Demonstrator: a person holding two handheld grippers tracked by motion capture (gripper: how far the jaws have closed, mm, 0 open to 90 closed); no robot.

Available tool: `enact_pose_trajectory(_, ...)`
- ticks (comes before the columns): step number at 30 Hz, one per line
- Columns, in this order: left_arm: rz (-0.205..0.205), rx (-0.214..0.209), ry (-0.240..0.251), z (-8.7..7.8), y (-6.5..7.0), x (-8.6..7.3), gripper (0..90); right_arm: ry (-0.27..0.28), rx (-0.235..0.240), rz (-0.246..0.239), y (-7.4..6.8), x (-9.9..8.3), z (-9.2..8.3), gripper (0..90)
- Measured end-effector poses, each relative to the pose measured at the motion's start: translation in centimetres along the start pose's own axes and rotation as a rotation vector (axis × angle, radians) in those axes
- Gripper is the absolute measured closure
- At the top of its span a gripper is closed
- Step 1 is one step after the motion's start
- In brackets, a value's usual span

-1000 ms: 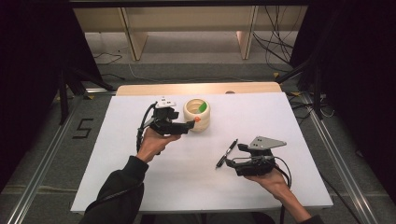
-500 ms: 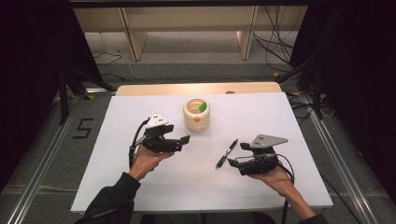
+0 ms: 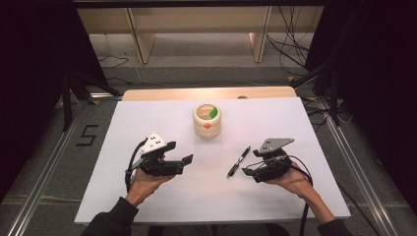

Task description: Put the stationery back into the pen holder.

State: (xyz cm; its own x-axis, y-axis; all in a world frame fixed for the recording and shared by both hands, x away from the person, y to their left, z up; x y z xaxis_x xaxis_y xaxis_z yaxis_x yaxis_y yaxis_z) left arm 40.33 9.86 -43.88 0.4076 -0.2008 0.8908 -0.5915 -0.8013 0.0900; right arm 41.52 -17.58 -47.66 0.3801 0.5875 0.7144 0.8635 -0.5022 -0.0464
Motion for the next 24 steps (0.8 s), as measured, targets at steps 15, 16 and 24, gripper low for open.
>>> enact_pose_trajectory(15, 0.014, 0.0, 0.003, -0.9, 0.6, -0.9, 20.5, -0.07, -0.066, 0.008, 2.6, 2.0, 2.0, 68.1)
enact_pose_trajectory(16, 0.013, 0.002, 0.008, -0.9, 0.6, -0.9, 20.5, -0.069, -0.08, 0.02, 2.8, 2.1, 2.2, 72.4)
enact_pose_trajectory(24, 0.022, 0.006, 0.04, -1.6, 0.8, -0.7, 20.6, -0.034, -0.105, 0.082, 4.2, 2.2, 3.2, 90.0)
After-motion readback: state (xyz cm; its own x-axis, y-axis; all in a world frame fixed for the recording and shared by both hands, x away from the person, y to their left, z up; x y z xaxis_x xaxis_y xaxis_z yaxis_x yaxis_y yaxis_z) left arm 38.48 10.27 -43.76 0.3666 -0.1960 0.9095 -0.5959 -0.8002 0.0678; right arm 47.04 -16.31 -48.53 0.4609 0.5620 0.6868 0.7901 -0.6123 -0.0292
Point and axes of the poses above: each handheld gripper's, and its own axes: z roughly forward along the jaws, x roughly out of its top, y roughly to its right, the point moved 7 cm from there along z, roughly forward along the jaws, and after that the axes turned 6 degrees about x, right-handed, at the moved point
